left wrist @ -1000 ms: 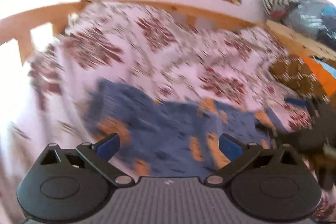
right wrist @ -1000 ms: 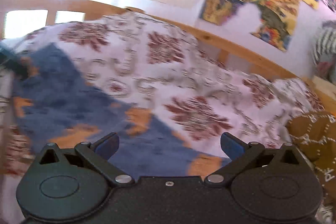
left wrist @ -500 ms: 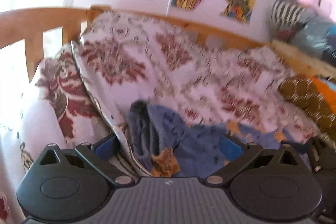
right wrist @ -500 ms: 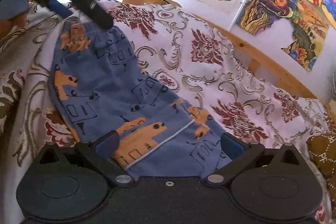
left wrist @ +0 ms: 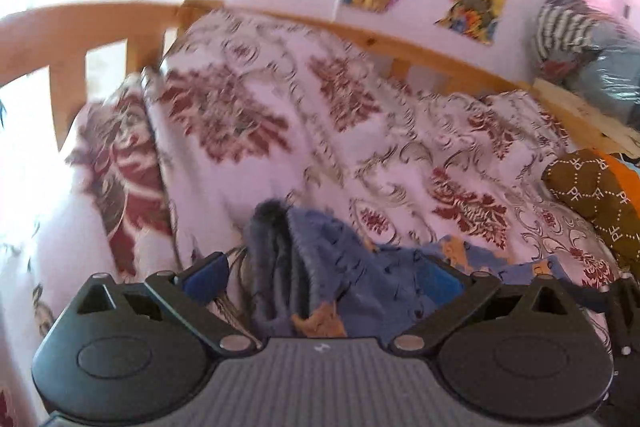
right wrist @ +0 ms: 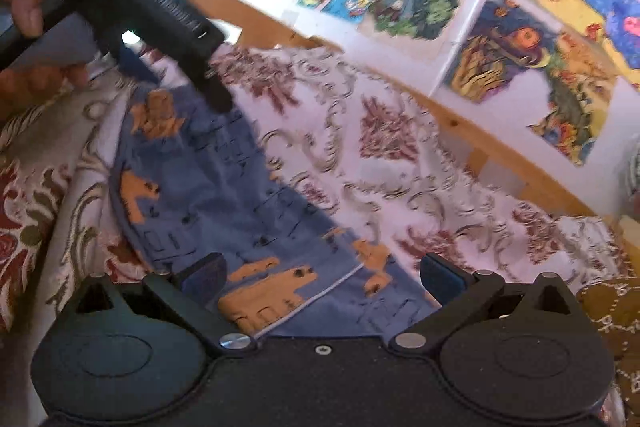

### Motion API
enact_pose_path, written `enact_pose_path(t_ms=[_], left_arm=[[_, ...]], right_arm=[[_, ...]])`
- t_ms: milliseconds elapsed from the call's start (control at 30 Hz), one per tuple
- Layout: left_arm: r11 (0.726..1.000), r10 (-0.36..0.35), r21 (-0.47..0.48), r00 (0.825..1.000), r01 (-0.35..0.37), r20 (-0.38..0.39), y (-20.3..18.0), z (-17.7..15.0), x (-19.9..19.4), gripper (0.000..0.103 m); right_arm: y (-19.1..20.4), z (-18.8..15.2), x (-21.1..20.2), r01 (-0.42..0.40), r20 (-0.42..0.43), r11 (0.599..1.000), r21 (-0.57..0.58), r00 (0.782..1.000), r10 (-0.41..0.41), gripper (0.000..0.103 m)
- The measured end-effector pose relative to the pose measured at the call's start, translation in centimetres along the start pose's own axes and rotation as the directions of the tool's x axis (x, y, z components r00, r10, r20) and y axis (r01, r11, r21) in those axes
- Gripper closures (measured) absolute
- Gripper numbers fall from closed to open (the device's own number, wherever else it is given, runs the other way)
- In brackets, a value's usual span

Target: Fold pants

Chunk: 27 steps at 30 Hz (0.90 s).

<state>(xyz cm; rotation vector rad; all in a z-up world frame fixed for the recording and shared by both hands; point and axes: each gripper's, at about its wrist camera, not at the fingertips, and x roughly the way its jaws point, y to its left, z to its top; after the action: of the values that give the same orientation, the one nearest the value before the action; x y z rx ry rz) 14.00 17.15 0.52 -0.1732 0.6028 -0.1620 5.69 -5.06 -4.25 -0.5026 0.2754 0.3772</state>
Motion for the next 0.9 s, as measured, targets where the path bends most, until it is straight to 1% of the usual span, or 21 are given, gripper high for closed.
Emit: enact_pose_path(t_ms=[67, 133, 200, 267, 333, 367, 400, 433, 467, 500, 567, 667, 733, 800, 900], left_arm=[[1.0, 0.002, -0.022, 0.999, -0.002, -0.032, 0.3, -0.1, 0.0, 0.001], [0.999, 0.007, -0.039, 0.998, -0.009, -0.058, 0.2, -0.2, -0.1, 0.005], [0.998, 0.02, -0.061, 0.996, -0.025, -0.082, 0.0, -0.2, 0.0, 0.017], [0.996, 0.028, -0.087, 0.995, -0.036, -0.098, -0.2, -0.3, 0.0, 0.021], [0.991, 0.053, -0.113, 0.993, -0.065, -0.101, -0.3, -0.3, 0.0, 0.028], [0.988, 0.074, -0.126, 0.992, -0.087, -0.107, -0.4, -0.3, 0.1, 0.038], [0.983, 0.103, -0.138, 0.988, -0.118, -0.114, -0.5, -0.3, 0.2, 0.051], [0.978, 0.128, -0.152, 0.984, -0.146, -0.12, -0.5, -0.2, 0.2, 0.058], [0.972, 0.14, -0.172, 0.983, -0.159, -0.119, -0.4, -0.1, 0.2, 0.07], [0.967, 0.14, -0.196, 0.983, -0.161, -0.116, -0.3, 0.0, 0.1, 0.079], [0.961, 0.135, -0.23, 0.985, -0.157, -0.105, -0.6, 0.2, -0.1, 0.082], [0.965, 0.154, -0.203, 0.985, -0.166, -0.077, -2.6, 0.7, -0.4, 0.083], [0.975, 0.149, -0.157, 0.987, -0.156, -0.059, -4.7, 1.1, -0.4, 0.083], [0.984, 0.137, -0.106, 0.99, -0.14, -0.038, -7.0, 1.5, -0.5, 0.083], [0.993, 0.117, -0.008, 0.993, -0.117, -0.017, -10.8, 1.9, -0.4, 0.083]], right_arm=[[-0.3, -0.1, 0.1, 0.036, -0.015, 0.999, -0.002, 0.999, -0.036, 0.001], [-0.3, -0.6, 0.8, 0.045, -0.063, 0.999, -0.017, 0.997, -0.046, 0.001], [-0.2, -1.2, 1.6, 0.036, -0.103, 0.999, -0.02, 0.994, -0.038, 0.001], [0.0, -1.5, 1.7, 0.036, -0.095, 0.999, -0.014, 0.995, -0.037, 0.001], [0.0, -1.6, 1.7, 0.036, -0.091, 0.999, -0.015, 0.995, -0.037, 0.001], [0.1, -1.7, 1.7, 0.035, -0.089, 0.999, -0.013, 0.995, -0.036, 0.001], [0.1, -1.7, 1.7, 0.034, -0.09, 0.999, -0.009, 0.995, -0.034, 0.001], [0.0, -1.8, 1.8, 0.03, -0.091, 1.0, -0.001, 0.995, -0.03, 0.001], [0.0, -1.8, 1.8, 0.027, -0.091, 1.0, 0.007, 0.995, -0.026, 0.001], [0.0, -1.9, 1.9, 0.025, -0.092, 1.0, 0.014, 0.995, -0.023, 0.001], [-0.1, -2.0, 1.9, 0.02, -0.092, 0.999, 0.025, 0.996, -0.018, 0.001], [-0.3, -2.0, 1.8, 0.01, -0.087, 0.999, 0.044, 0.996, -0.006, 0.001], [-1.0, -1.9, 1.5, -0.013, -0.07, 0.998, 0.064, 0.997, 0.017, 0.001], [-2.5, -1.8, 0.6, -0.007, -0.037, 0.994, 0.109, 0.999, 0.011, 0.001], [-6.1, -2.3, -0.6, -0.003, -0.02, 0.981, 0.194, 1.0, 0.007, 0.001]])
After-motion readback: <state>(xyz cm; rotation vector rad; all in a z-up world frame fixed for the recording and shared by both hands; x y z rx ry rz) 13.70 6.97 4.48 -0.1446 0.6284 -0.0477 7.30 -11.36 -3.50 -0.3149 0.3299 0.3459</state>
